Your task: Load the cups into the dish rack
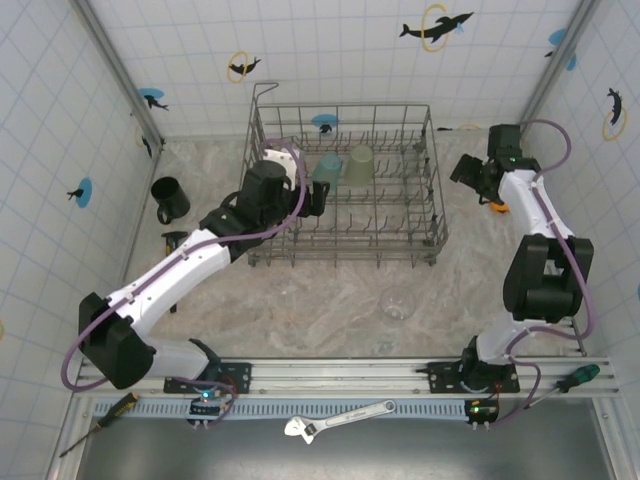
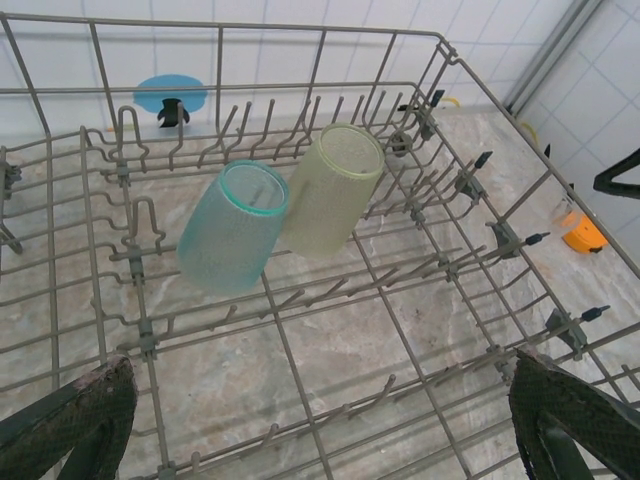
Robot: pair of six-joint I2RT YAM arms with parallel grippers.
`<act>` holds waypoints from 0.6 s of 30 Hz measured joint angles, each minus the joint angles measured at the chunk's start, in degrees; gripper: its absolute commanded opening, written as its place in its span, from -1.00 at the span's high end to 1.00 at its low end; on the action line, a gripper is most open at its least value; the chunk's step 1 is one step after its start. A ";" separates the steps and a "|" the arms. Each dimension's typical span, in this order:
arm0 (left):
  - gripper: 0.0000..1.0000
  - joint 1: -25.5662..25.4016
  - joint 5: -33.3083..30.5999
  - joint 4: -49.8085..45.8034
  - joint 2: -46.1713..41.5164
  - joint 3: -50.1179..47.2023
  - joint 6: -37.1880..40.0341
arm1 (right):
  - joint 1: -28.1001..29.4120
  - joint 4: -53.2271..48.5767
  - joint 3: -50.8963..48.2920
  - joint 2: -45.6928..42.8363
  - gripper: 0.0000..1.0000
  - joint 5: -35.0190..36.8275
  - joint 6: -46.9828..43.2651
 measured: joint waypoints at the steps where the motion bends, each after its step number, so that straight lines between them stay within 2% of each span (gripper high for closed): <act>1: -0.95 0.00 0.00 -0.04 -0.28 -0.13 0.00 | -0.33 -0.07 0.92 0.92 -0.86 0.24 -0.09; 11: -0.95 0.00 0.00 -0.72 -1.01 -1.73 -0.22 | -2.54 -0.83 6.64 9.33 -0.66 1.20 -0.46; 18: -0.95 0.00 -0.02 -1.09 -1.01 -1.84 -0.31 | -2.93 -2.05 7.78 12.96 -0.39 0.22 -0.55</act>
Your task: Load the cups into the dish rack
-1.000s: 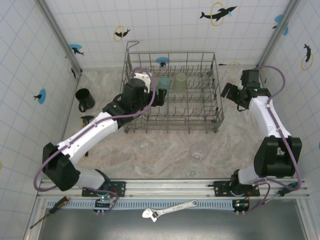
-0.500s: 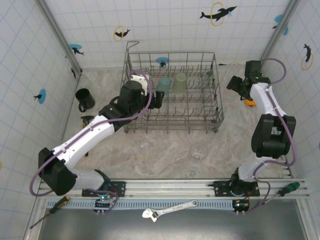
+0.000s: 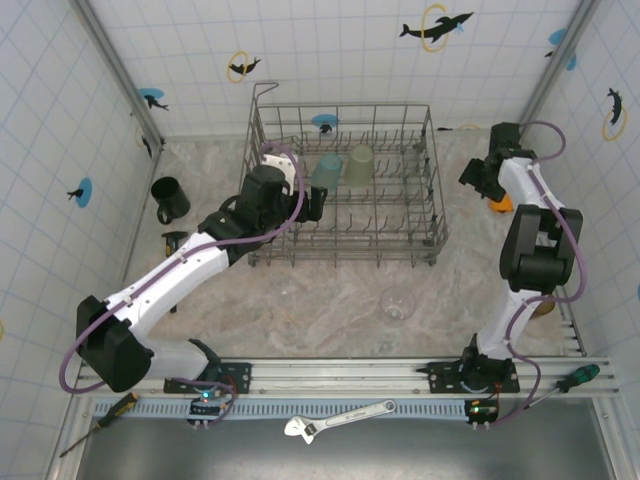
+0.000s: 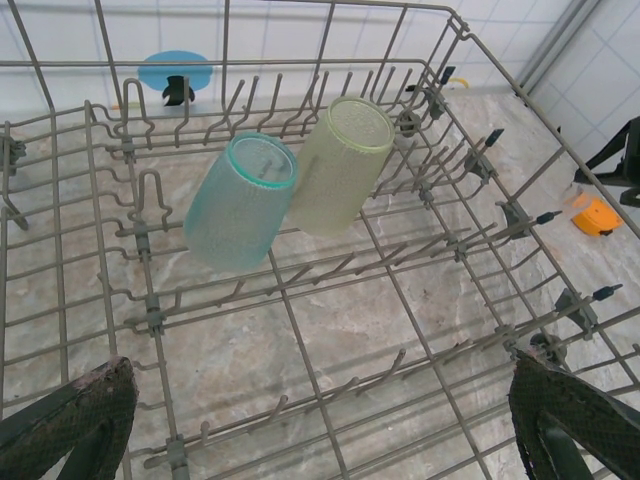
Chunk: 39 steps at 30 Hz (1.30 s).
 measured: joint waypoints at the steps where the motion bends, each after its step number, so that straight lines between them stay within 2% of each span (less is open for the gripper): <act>1: -0.95 0.00 -0.02 -0.11 0.00 0.00 -0.13 | -0.04 -0.15 0.24 0.44 -0.35 -0.22 0.02; 6: -0.95 0.00 -0.28 -0.33 0.00 0.00 -0.83 | -0.28 -0.50 1.73 2.01 -0.28 -0.79 0.02; 11: -0.95 0.00 -0.31 -0.35 0.00 0.00 -1.27 | -0.66 -0.68 2.73 2.47 0.00 -1.49 0.11; 19: -0.95 0.00 -0.46 -0.35 0.00 -0.02 -1.73 | -0.92 -0.98 2.95 4.79 0.19 -2.51 0.11; 23: -0.95 0.00 -0.44 -0.42 -0.20 -0.70 -2.14 | -1.09 -1.16 2.95 5.64 0.39 -3.10 0.04; 31: -0.95 0.00 -0.44 -1.03 -0.26 -0.81 -2.75 | -1.20 -1.49 2.97 5.86 1.00 -3.69 -0.13; 39: -0.95 0.00 -0.46 -1.88 -0.26 -0.81 -2.73 | -1.22 -1.70 2.25 5.22 1.00 -4.59 -0.44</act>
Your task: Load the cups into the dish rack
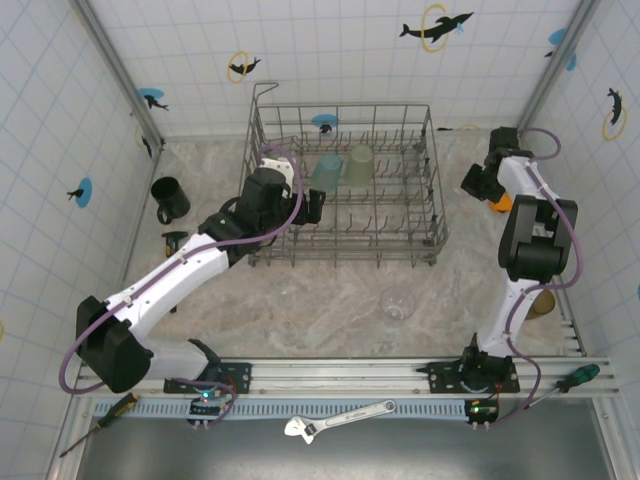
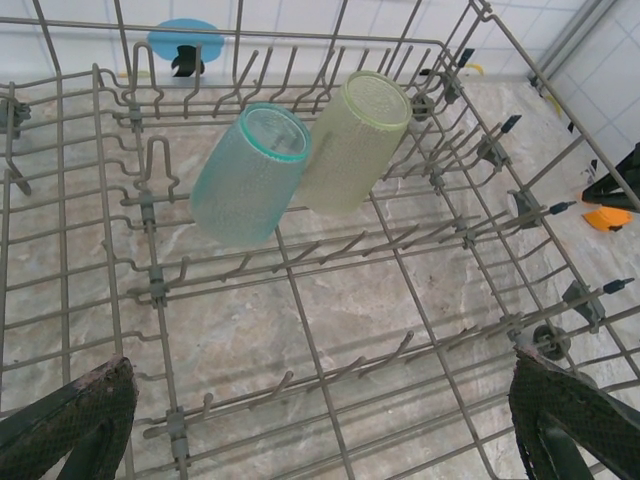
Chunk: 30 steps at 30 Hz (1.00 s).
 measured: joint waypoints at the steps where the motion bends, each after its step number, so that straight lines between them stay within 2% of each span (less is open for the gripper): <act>1: -0.95 0.00 -0.24 -0.50 0.00 0.07 0.02 | 0.00 0.04 -0.50 -0.57 1.00 -0.09 0.00; 15: -0.95 0.00 -3.19 -3.48 0.00 1.88 0.17 | -0.07 -0.22 -1.95 -13.64 1.00 -2.10 0.00; 22: -0.95 0.00 -3.52 -3.54 0.52 3.76 -0.02 | -0.11 -0.22 -1.95 -16.83 1.00 -4.57 0.20; 30: -0.95 0.00 -3.56 -3.50 3.91 6.45 -1.36 | 0.39 2.86 -5.66 -25.42 1.00 -9.09 2.16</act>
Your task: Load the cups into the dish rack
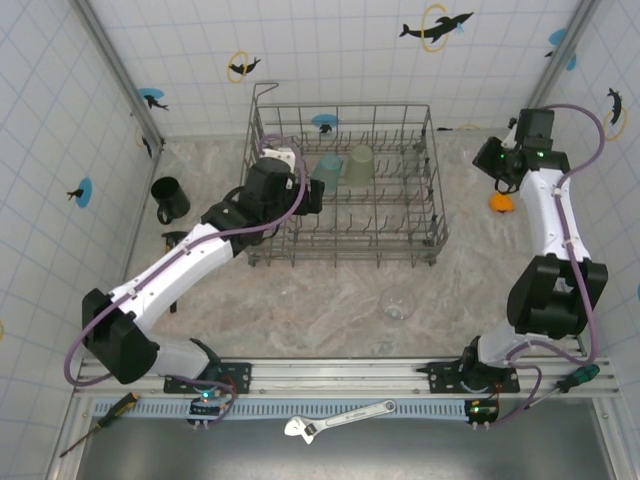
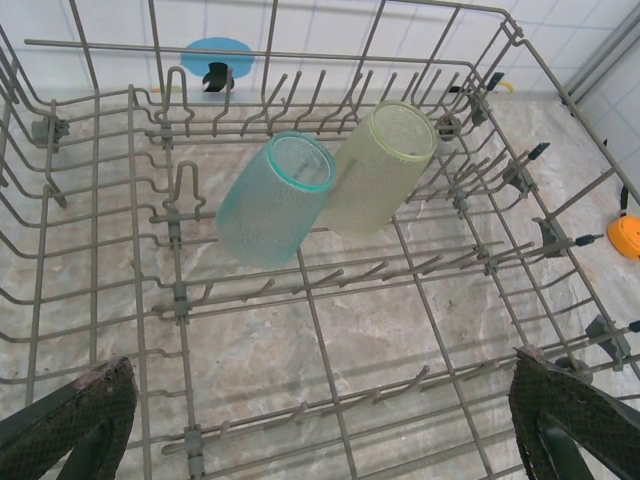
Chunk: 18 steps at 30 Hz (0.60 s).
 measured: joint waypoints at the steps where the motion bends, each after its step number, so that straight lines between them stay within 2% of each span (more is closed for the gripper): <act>1: -0.95 0.00 0.09 0.00 0.37 0.22 -0.20 | 0.24 0.63 -0.55 -0.72 1.00 -0.55 0.37; 13: -0.95 0.22 1.20 -0.07 3.76 4.42 -3.06 | 8.96 7.48 -5.84 -3.78 1.00 -4.33 4.83; 18: -0.95 2.14 2.95 0.00 4.90 5.55 -5.55 | 12.09 13.07 -10.16 -4.66 1.00 -6.27 7.93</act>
